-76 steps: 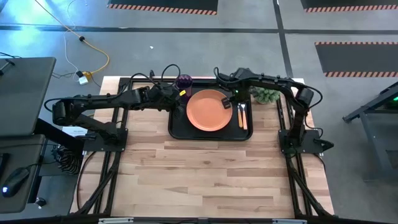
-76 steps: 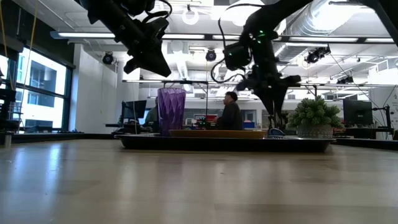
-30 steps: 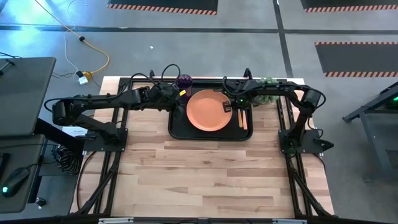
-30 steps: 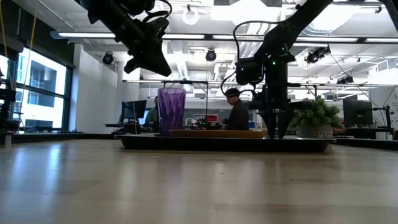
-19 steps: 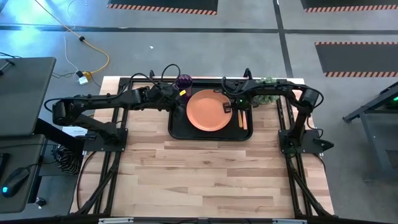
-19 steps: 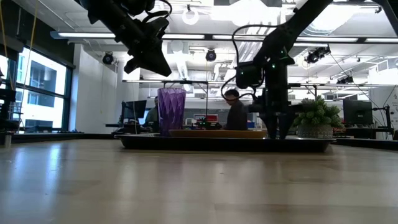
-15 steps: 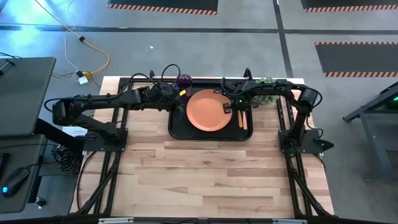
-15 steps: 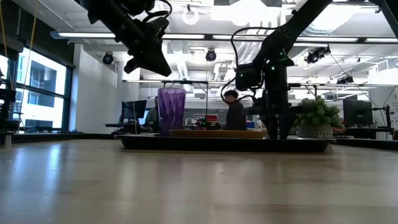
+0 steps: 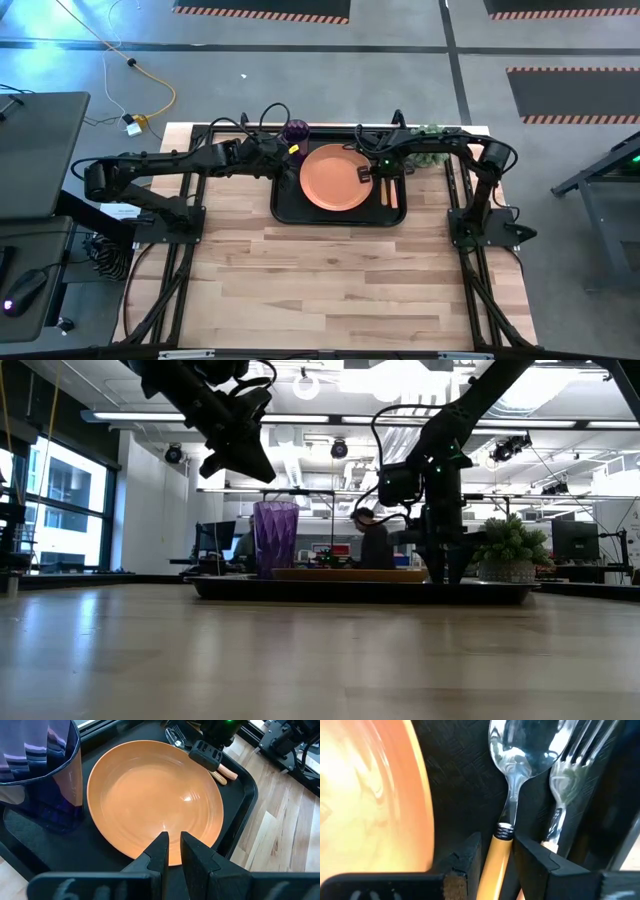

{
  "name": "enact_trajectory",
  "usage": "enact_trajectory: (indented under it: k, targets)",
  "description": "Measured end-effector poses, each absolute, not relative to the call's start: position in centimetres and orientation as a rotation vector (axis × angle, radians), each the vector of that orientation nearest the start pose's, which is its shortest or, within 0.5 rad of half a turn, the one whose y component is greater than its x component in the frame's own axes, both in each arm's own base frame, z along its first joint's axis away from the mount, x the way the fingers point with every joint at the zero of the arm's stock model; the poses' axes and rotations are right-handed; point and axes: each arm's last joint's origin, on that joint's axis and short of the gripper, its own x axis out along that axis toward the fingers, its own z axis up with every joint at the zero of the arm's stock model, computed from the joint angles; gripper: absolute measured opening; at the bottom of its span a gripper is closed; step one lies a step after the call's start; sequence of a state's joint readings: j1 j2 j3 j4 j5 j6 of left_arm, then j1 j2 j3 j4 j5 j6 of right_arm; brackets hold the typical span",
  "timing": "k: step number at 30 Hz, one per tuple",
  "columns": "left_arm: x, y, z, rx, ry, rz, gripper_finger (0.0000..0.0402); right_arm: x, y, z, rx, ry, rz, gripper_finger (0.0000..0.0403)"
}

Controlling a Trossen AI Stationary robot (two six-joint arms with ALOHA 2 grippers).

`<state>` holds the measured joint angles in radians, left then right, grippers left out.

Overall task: Pick and place plate/cup/fork/spoon on tray
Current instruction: Put the yellow spoon on the black tray

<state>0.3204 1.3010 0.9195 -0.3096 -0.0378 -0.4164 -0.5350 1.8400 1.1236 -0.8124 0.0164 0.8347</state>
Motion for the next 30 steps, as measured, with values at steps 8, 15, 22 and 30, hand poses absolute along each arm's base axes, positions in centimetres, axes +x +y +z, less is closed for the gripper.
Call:
enact_trajectory:
  k: [8, 15, 22, 30]
  targets:
    - [26.0, 8.7, 26.1, -0.493, 0.608, 0.483, 0.0037, 27.4, -16.2, 14.6, 1.064, 1.257, -1.049, 0.0103]
    - [26.0, 8.7, 26.1, -0.494, 0.608, 0.483, 0.0037, 27.0, -15.9, 14.7, 1.08, 1.298, -1.073, 0.0103]
    - [26.0, 8.7, 26.1, -0.519, 0.602, 0.492, 0.0037, 27.1, -15.6, 16.2, 1.052, 1.23, -1.059, 0.0103]
    - [26.0, 8.7, 26.1, -0.518, 0.602, 0.492, 0.0037, 27.0, -15.6, 16.2, 1.062, 1.222, -1.089, 0.0103]
